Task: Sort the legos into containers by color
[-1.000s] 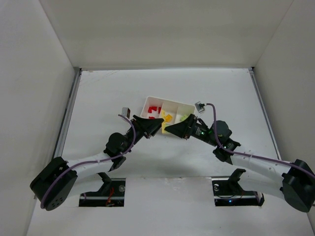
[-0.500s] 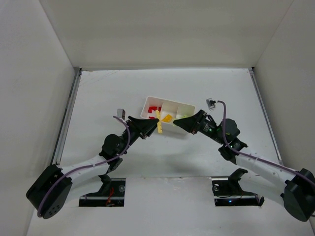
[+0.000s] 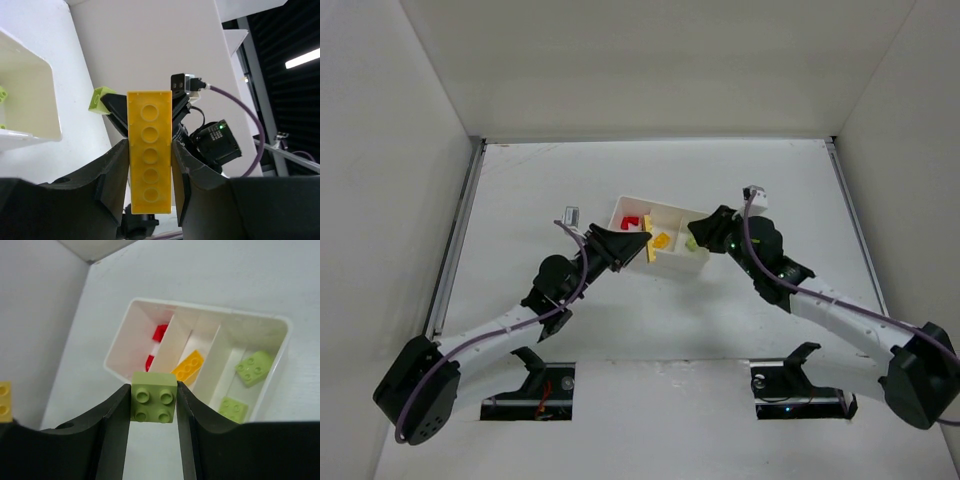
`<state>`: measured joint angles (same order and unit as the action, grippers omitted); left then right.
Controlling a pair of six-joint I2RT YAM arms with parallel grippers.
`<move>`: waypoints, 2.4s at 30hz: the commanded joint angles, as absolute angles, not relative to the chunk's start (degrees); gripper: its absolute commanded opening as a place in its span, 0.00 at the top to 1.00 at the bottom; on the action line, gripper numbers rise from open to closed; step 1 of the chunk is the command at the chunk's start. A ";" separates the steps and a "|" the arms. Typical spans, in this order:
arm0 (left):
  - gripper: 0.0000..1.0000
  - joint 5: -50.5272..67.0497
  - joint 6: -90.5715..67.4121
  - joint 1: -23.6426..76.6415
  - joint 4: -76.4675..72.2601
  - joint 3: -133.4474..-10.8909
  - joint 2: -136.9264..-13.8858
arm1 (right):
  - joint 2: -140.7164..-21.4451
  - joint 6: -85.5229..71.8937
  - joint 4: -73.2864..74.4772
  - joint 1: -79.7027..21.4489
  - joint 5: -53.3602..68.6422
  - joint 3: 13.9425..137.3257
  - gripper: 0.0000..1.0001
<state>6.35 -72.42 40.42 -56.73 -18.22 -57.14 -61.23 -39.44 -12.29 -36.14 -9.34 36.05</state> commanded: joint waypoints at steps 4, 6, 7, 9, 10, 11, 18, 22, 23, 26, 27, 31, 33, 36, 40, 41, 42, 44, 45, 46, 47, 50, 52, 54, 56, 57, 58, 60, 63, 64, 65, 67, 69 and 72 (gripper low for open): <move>0.87 5.63 -62.15 40.91 -49.58 -24.87 -57.74 | -68.81 -32.52 -9.84 -36.96 -18.72 41.75 0.58; 0.87 4.93 -60.56 40.74 -47.91 -25.92 -58.27 | -70.57 -32.52 -10.02 -36.96 -18.72 42.19 0.57; 0.87 4.66 -60.03 40.74 -47.47 -26.28 -58.62 | -71.27 -32.52 -10.19 -36.96 -18.81 42.45 0.56; 0.87 4.13 -58.63 40.65 -46.24 -27.24 -59.50 | -72.24 -32.61 -10.46 -36.96 -18.81 42.80 0.52; 0.87 3.78 -58.01 40.65 -45.80 -27.77 -60.02 | -72.59 -32.61 -10.72 -36.96 -18.63 42.89 0.47; 0.87 3.52 -57.22 40.65 -45.36 -28.30 -60.81 | -72.60 -32.61 -10.98 -36.96 -18.63 42.98 0.44; 0.87 0.62 -52.13 41.00 -42.10 -33.48 -68.28 | -67.43 -32.78 -11.51 -36.43 -18.45 41.40 0.33; 0.87 -1.49 -47.48 42.05 -38.69 -38.57 -73.55 | -61.01 -33.31 -11.08 -36.25 -18.72 37.63 0.33; 0.87 -2.54 -45.81 42.23 -37.11 -40.06 -74.87 | -59.52 -33.57 -10.90 -36.25 -18.72 36.66 0.33; 0.86 -7.02 -40.62 43.02 -32.01 -44.63 -79.26 | -55.21 -34.54 -10.55 -36.60 -18.63 33.32 0.33; 0.86 -8.16 -38.95 43.37 -30.25 -46.21 -80.76 | -54.06 -34.80 -10.29 -36.60 -18.63 32.53 0.33; 0.85 -11.77 -33.41 44.51 -25.41 -51.93 -86.91 | -50.81 -35.59 -9.32 -37.22 -18.11 30.59 0.32; 0.85 -13.44 -31.21 44.95 -24.44 -53.69 -89.29 | -49.66 -35.51 -9.23 -37.57 -17.93 30.06 0.32; 0.84 -16.25 -29.71 45.92 -23.82 -54.75 -90.79 | -48.17 -35.33 -8.88 -37.57 -17.75 29.53 0.32; 0.78 -18.10 -27.78 46.71 -22.42 -56.25 -92.98 | -47.02 -35.25 -8.53 -37.57 -17.23 29.09 0.30; 0.78 -18.19 -27.60 46.71 -21.89 -56.51 -93.25 | -47.02 -35.16 -8.35 -37.57 -17.14 29.09 0.29; 0.76 -18.28 -27.60 46.89 -21.54 -56.77 -93.43 | -47.02 -34.98 -8.35 -37.57 -16.96 29.09 0.29; 0.68 -18.28 -27.42 47.41 -21.36 -56.86 -92.91 | -46.93 -34.89 -8.35 -37.57 -16.96 29.09 0.28; 0.62 -18.37 -26.99 47.76 -21.62 -56.87 -92.38 | -46.93 -34.89 -8.35 -37.57 -16.96 29.09 0.27; 0.57 -18.54 -26.46 48.11 -21.80 -56.78 -91.68 | -46.93 -34.89 -8.35 -37.57 -16.96 29.18 0.27; 0.52 -18.98 -25.93 48.29 -21.88 -56.86 -90.97 | -46.93 -34.81 -8.35 -37.57 -16.96 29.27 0.27; 0.43 -19.77 -24.26 48.73 -21.80 -57.04 -88.25 | -47.02 -34.45 -8.26 -37.57 -16.96 29.71 0.26; 0.38 -19.95 -23.47 48.65 -21.88 -56.87 -85.88 | -46.67 -33.84 -7.48 -37.57 -16.96 29.88 0.25; 0.31 -20.13 -23.03 48.38 -21.53 -56.43 -82.72 | -45.53 -33.58 -6.33 -37.31 -16.96 30.06 0.25; 0.19 -20.83 -22.59 48.12 -21.45 -55.46 -78.77 | -43.78 -33.66 -5.80 -36.87 -17.05 29.80 0.24; 0.00 -21.09 -22.50 48.03 -21.36 -54.94 -76.75 | -43.07 -33.84 -5.80 -36.78 -17.22 29.53 0.24; 0.00 -21.27 -22.41 47.77 -21.18 -54.32 -74.55 | -42.37 -34.19 -5.80 -36.69 -17.40 29.18 0.24; 0.00 -22.14 -22.94 47.42 -20.05 -52.57 -70.16 | -42.01 -34.63 -5.71 -36.78 -17.67 28.66 0.23; 0.00 -26.00 -24.25 47.33 -16.98 -48.36 -62.78 | -41.57 -35.51 -5.54 -37.04 -18.19 27.60 0.00; 0.00 -27.58 -24.52 47.50 -15.57 -46.51 -59.97 | -41.40 -35.68 -5.36 -37.04 -18.80 27.25 0.00; 0.00 -28.99 -24.78 47.24 -13.90 -44.58 -56.98 | -40.96 -35.94 -4.75 -37.04 -19.68 26.99 0.00; 0.00 -33.20 -27.06 46.19 -8.56 -40.80 -50.40 | -39.91 -36.21 -3.17 -37.39 -22.14 26.46 0.00; 0.00 -36.99 -31.62 44.70 -0.57 -37.72 -43.19 | -38.94 -36.21 -1.33 -37.48 -23.29 26.28 0.00; 0.00 -37.79 -38.47 42.15 9.29 -34.11 -35.27 | -37.18 -36.73 0.52 -37.66 -23.73 25.67 0.00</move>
<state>-32.88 -31.11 43.94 -2.59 -36.60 -40.49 -39.16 -35.94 -0.99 -37.21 -21.12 25.85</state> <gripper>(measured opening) 0.997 0.998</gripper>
